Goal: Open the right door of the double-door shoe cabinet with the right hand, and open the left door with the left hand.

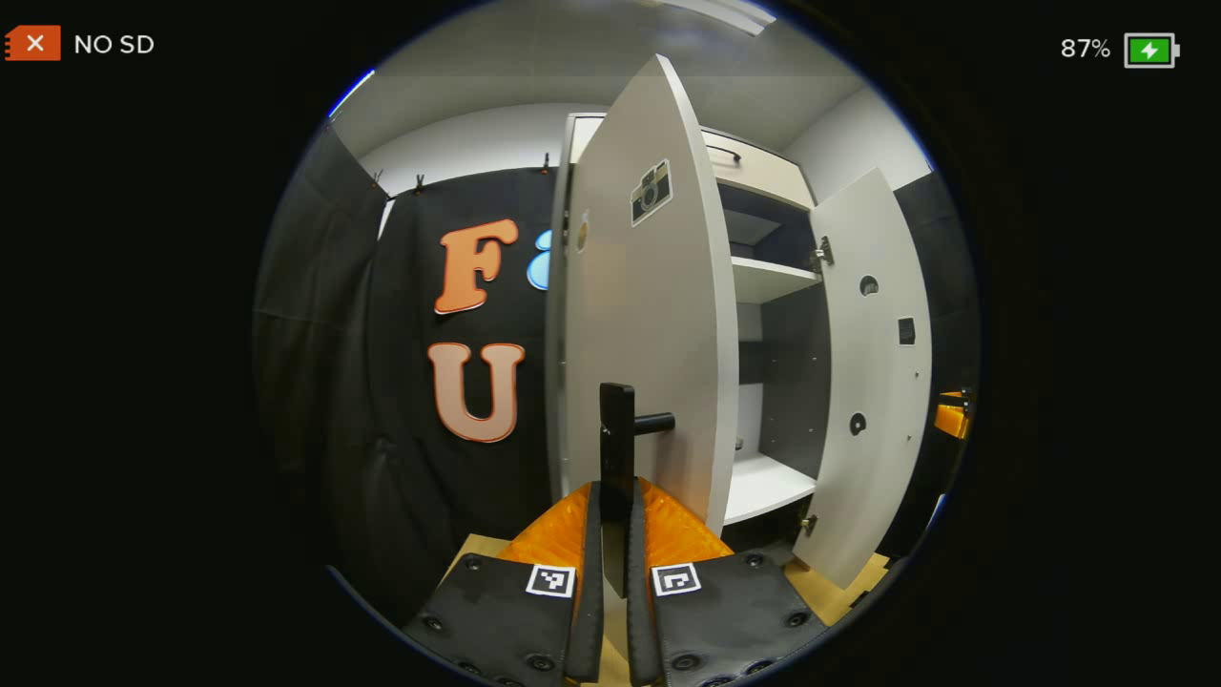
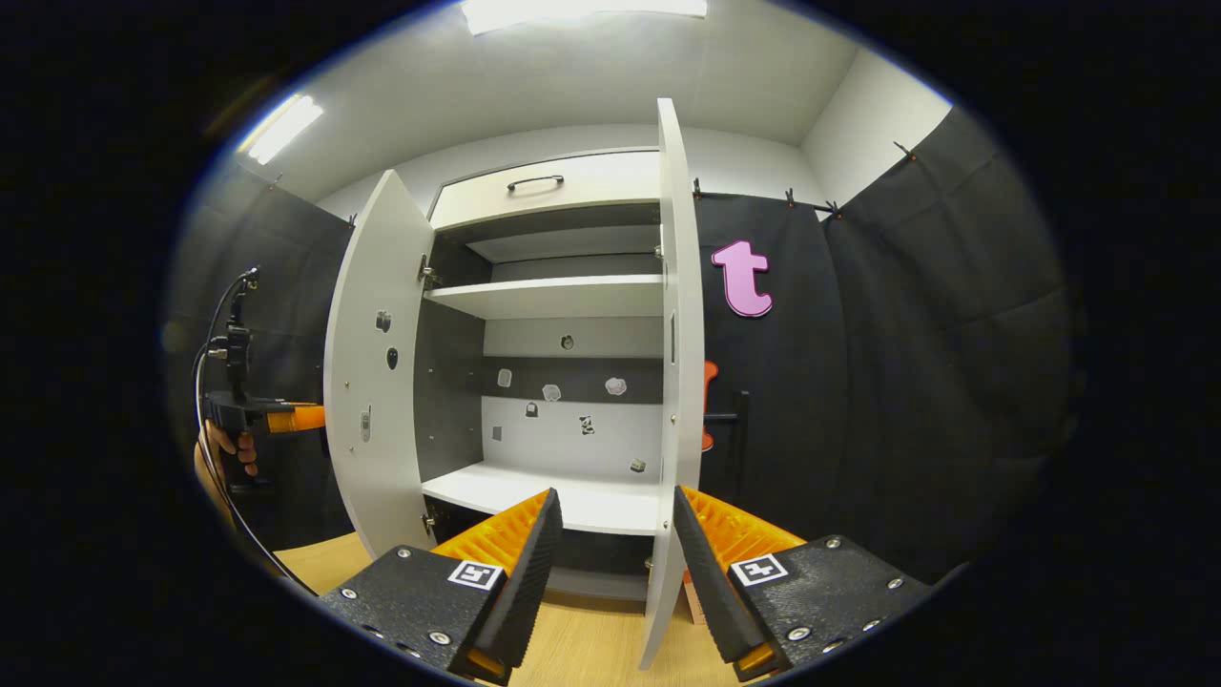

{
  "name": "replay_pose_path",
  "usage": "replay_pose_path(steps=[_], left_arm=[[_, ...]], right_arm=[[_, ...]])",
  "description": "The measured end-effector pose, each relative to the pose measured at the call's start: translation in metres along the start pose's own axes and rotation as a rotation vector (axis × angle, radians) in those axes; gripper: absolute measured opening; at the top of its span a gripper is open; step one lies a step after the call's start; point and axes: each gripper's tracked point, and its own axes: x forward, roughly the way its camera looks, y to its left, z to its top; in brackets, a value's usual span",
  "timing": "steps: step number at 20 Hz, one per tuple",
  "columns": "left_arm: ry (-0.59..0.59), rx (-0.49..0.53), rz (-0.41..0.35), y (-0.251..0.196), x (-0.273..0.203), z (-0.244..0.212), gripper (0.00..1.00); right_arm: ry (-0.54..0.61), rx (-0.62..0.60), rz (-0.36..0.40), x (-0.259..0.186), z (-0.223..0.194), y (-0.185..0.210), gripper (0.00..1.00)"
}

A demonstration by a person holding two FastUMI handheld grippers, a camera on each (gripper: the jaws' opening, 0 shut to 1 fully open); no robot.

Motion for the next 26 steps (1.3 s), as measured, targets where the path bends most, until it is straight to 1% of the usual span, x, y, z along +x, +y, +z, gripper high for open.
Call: replay_pose_path(steps=[4, 7, 10, 13, 18, 20, 21, 23, 24, 25, 26], left_arm=[[0.001, 0.028, 0.07, 0.006, -0.009, -0.01, 0.1], [-0.001, 0.033, 0.123, 0.025, -0.011, -0.011, 0.1], [0.004, 0.069, 0.17, 0.039, -0.013, -0.01, 0.06], [0.014, 0.07, 0.144, 0.034, -0.02, -0.013, 0.04], [-0.033, 0.047, 0.131, 0.024, -0.021, -0.006, 0.05], [-0.051, 0.032, 0.109, 0.016, -0.02, -0.002, 0.09], [-0.062, 0.028, 0.101, 0.013, -0.02, 0.0, 0.09], [-0.081, 0.018, 0.087, 0.008, -0.019, 0.003, 0.15], [-0.084, 0.011, 0.079, 0.003, -0.019, 0.004, 0.22], [-0.088, 0.008, 0.072, 0.0, -0.02, 0.005, 0.27], [-0.091, 0.01, 0.061, -0.003, -0.02, 0.006, 0.35]], right_arm=[[-0.017, -0.026, 0.003, -0.002, 0.002, 0.004, 0.72], [-0.015, -0.022, 0.008, -0.002, 0.003, 0.006, 0.74], [-0.018, -0.029, 0.009, -0.003, 0.003, 0.006, 0.74], [-0.023, -0.03, 0.009, -0.008, 0.004, 0.005, 0.74], [-0.027, -0.043, 0.0, -0.018, 0.004, 0.002, 0.75], [-0.037, -0.054, -0.002, -0.026, 0.006, 0.0, 0.8], [-0.044, -0.059, -0.005, -0.03, 0.008, -0.002, 0.84], [-0.057, -0.066, -0.015, -0.038, 0.012, -0.007, 0.87], [-0.062, -0.067, -0.02, -0.04, 0.012, -0.01, 0.88], [-0.066, -0.069, -0.023, -0.043, 0.012, -0.012, 0.89], [-0.067, -0.071, -0.024, -0.045, 0.012, -0.013, 0.89]])
